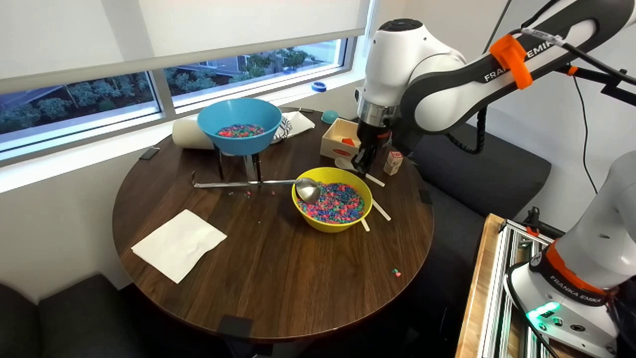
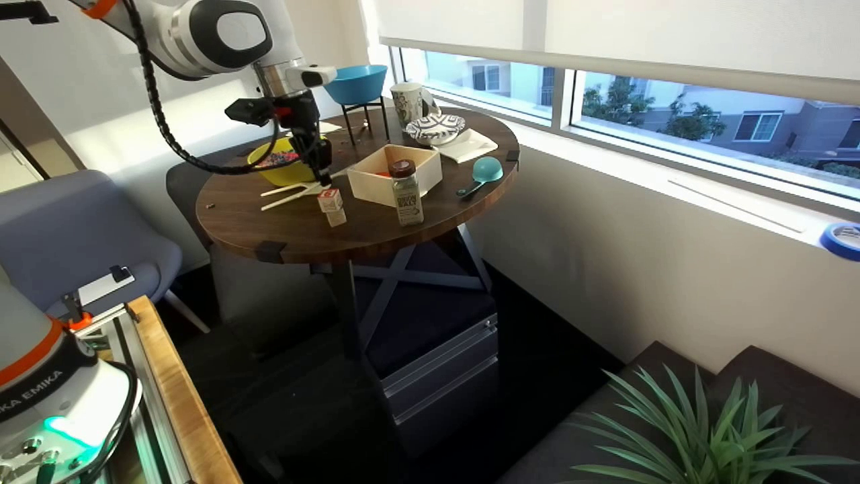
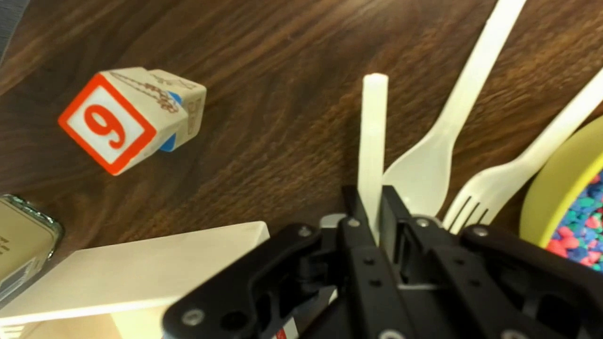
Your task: Pick up the far right white spoon, scoop a spoonful of the substance from the yellow bowl and pour it into the blue bowl, put the white spoon back onto the table
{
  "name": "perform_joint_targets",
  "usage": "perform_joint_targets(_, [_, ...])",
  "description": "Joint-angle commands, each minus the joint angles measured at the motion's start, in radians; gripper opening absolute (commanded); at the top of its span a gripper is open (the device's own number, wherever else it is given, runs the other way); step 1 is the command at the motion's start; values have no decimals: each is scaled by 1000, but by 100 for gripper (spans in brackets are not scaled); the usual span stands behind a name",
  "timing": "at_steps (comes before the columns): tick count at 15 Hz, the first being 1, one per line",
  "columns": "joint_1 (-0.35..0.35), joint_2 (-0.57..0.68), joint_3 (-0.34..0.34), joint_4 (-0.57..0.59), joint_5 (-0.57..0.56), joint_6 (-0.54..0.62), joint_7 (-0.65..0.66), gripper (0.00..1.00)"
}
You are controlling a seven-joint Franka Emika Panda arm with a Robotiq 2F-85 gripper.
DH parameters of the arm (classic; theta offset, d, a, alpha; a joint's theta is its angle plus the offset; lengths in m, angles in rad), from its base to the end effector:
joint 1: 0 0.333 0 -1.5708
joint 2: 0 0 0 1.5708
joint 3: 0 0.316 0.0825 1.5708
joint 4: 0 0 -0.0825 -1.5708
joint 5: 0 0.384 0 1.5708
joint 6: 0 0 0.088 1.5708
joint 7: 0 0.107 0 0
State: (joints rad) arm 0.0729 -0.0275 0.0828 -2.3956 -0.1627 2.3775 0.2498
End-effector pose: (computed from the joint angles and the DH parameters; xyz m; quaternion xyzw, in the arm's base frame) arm 0.4845 0.0743 0.3279 0.9983 0.0115 0.0161 0.0555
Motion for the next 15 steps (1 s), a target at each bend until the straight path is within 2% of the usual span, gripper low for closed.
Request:
perform_joint_targets(1, [-13, 18, -15, -5, -1, 35, -50, 3])
perform_joint_targets(2, [-16, 22, -18, -2, 0, 34, -62, 14])
perform_joint_targets(3, [-17, 21, -20, -1, 7, 37, -80, 39])
perform_joint_targets(5, [-17, 8, -22, 4, 23, 30, -98, 43])
perform_joint_targets(6, [-17, -4, -22, 9, 30, 28, -103, 49])
perform_joint_targets(12, [-15, -93, -23, 32, 81, -3, -142, 95])
perform_joint_targets(13, [-10, -112, -22, 32, 117, -3, -149, 99])
perform_joint_targets(15, [-13, -151, -19, 28, 113, 14, -122, 100])
